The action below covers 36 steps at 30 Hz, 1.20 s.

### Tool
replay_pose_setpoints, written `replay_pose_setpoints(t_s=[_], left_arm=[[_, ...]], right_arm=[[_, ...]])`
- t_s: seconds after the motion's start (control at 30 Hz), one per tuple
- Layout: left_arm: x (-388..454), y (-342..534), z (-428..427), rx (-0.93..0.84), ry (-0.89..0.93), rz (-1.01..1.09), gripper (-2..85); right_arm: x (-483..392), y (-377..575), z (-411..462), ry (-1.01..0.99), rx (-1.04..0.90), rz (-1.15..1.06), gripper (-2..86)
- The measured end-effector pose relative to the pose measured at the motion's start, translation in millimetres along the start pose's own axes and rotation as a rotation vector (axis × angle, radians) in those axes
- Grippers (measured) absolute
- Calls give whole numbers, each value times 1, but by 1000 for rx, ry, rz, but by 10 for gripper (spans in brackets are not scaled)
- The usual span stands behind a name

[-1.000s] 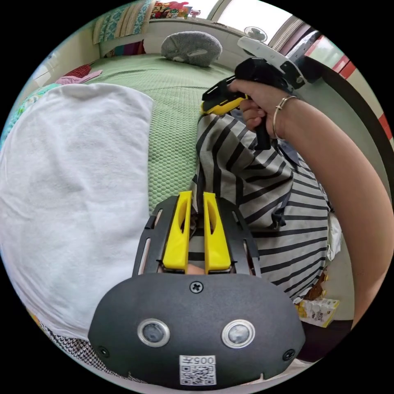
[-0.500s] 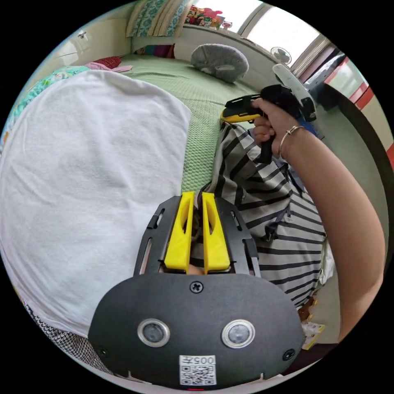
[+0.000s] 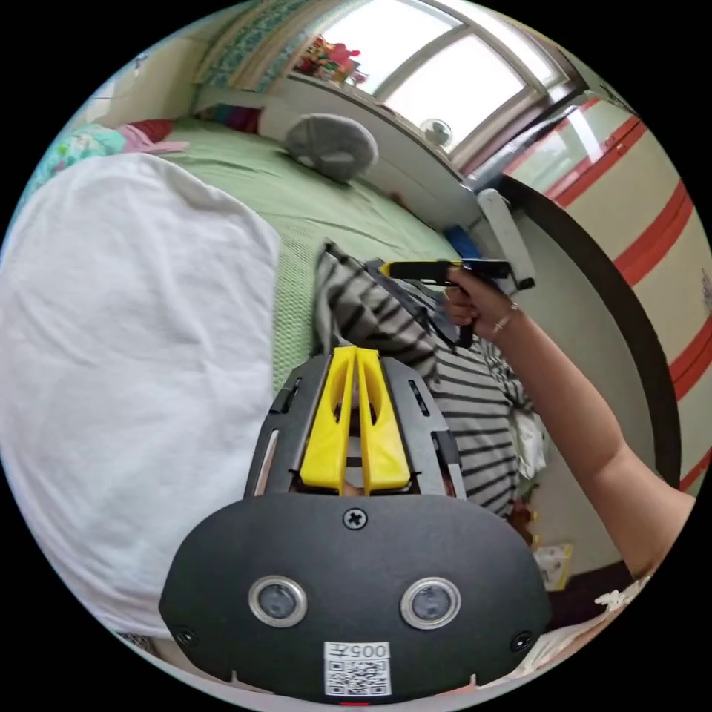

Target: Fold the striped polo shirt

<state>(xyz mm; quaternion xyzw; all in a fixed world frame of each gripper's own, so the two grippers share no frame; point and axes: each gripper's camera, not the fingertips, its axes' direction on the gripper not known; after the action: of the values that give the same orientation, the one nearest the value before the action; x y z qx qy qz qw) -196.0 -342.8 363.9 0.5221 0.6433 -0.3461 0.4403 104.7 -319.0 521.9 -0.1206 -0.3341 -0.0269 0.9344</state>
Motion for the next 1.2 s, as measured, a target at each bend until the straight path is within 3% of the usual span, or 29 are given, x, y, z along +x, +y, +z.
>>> replay_pose_setpoints(t_s=[0.17, 0.3, 0.4, 0.63, 0.73, 0.9, 1.07, 1.2], left_arm=[[34, -10, 35, -109, -45, 102, -7], [23, -18, 75, -278, -232, -27, -7], [23, -20, 76, -289, -233, -41, -7], [32, -15, 46, -156, -152, 23, -7], [37, -14, 47, -153, -112, 35, -7], [62, -15, 77, -260, -199, 78, -7], [78, -16, 82, -248, -208, 79, -7], [89, -14, 94, -299, -303, 103, -7]], right_arm=[[-18, 9, 30, 48, -66, -31, -9], [-29, 9, 34, 120, -45, -55, -12], [-21, 6, 39, 218, -29, 14, -12], [-2, 39, -12, 30, 128, 176, -12], [-15, 75, -44, -23, 154, 105, -12], [-59, 144, -59, -145, 81, -20, -12], [-93, 188, -27, -1, -62, -80, -13], [-73, 204, -44, -65, -57, 2, -13]])
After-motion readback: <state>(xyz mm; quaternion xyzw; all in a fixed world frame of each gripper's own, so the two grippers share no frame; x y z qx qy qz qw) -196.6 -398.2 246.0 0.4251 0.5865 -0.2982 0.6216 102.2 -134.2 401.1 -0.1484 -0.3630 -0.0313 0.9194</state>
